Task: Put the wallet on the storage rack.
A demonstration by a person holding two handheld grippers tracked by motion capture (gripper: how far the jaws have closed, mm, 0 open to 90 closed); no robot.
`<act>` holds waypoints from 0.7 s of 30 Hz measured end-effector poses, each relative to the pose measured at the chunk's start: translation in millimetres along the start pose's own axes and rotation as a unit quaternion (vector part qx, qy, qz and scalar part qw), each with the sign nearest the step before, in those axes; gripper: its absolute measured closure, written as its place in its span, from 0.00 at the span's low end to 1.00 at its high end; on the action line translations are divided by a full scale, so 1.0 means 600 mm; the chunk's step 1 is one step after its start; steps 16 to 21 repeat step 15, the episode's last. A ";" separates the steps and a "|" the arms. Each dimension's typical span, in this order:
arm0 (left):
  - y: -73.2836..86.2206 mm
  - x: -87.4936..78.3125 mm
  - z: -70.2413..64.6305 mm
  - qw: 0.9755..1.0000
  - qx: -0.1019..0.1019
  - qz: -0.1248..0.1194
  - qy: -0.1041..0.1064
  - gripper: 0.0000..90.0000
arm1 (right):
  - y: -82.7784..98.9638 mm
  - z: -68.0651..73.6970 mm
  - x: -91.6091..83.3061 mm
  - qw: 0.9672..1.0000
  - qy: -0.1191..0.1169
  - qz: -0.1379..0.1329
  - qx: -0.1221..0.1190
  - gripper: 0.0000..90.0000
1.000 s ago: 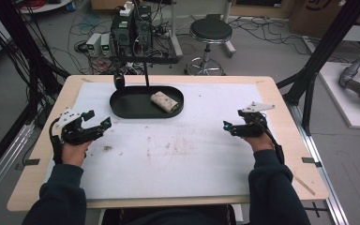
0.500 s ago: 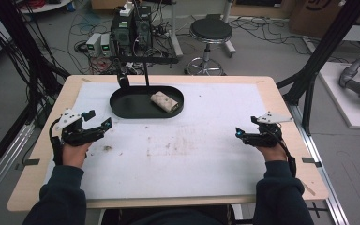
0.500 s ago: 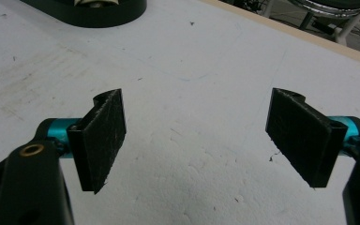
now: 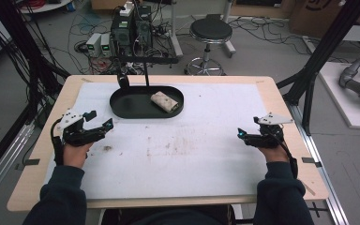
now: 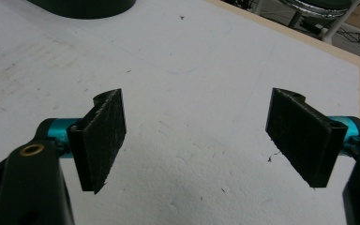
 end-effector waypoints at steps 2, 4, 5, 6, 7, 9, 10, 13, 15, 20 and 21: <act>0.000 0.000 0.000 1.000 0.001 0.000 0.001 0.23 | 0.001 -0.001 -0.001 1.000 0.000 -0.002 0.000 0.23; 0.000 0.001 0.000 1.000 -0.001 0.000 0.003 0.24 | 0.001 -0.002 -0.002 1.000 0.002 -0.003 0.002 0.23; 0.000 0.001 0.000 1.000 -0.001 0.000 0.003 0.24 | 0.001 -0.002 -0.002 1.000 0.002 -0.003 0.002 0.23; 0.000 0.001 0.000 1.000 -0.001 0.000 0.002 0.24 | 0.001 -0.003 -0.003 1.000 0.004 -0.004 0.006 0.23; 0.000 0.000 0.001 1.000 0.001 0.000 0.001 0.23 | 0.002 -0.003 -0.003 1.000 0.005 -0.003 0.007 0.23; 0.000 0.000 0.002 1.000 0.001 0.001 0.001 0.24 | 0.002 -0.005 -0.003 1.000 0.006 -0.005 0.008 0.23; 0.000 0.000 0.001 1.000 -0.001 0.001 0.001 0.24 | 0.002 -0.006 -0.003 1.000 0.007 -0.005 0.007 0.23; 0.001 0.002 0.003 1.000 0.000 0.003 -0.001 0.24 | 0.003 -0.007 -0.003 1.000 0.008 -0.004 0.010 0.23; 0.002 0.003 0.003 1.000 0.000 0.004 -0.001 0.24 | 0.003 -0.008 -0.002 1.000 0.008 -0.004 0.009 0.23; 0.002 0.003 0.003 1.000 0.000 0.004 -0.001 0.24 | 0.003 -0.008 -0.002 1.000 0.008 -0.004 0.009 0.23; 0.002 0.003 0.003 1.000 0.000 0.004 -0.001 0.24 | 0.003 -0.008 -0.002 1.000 0.008 -0.004 0.009 0.23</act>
Point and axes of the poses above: each handheld gripper's, and its own axes: x roughly forward along the jaws, y roughly out of its underside, z roughly to its left, the point moved 5 cm from there along x, roughly forward along the jaws, and after that the axes turned 13 degrees about -x, right-handed, at the moved point
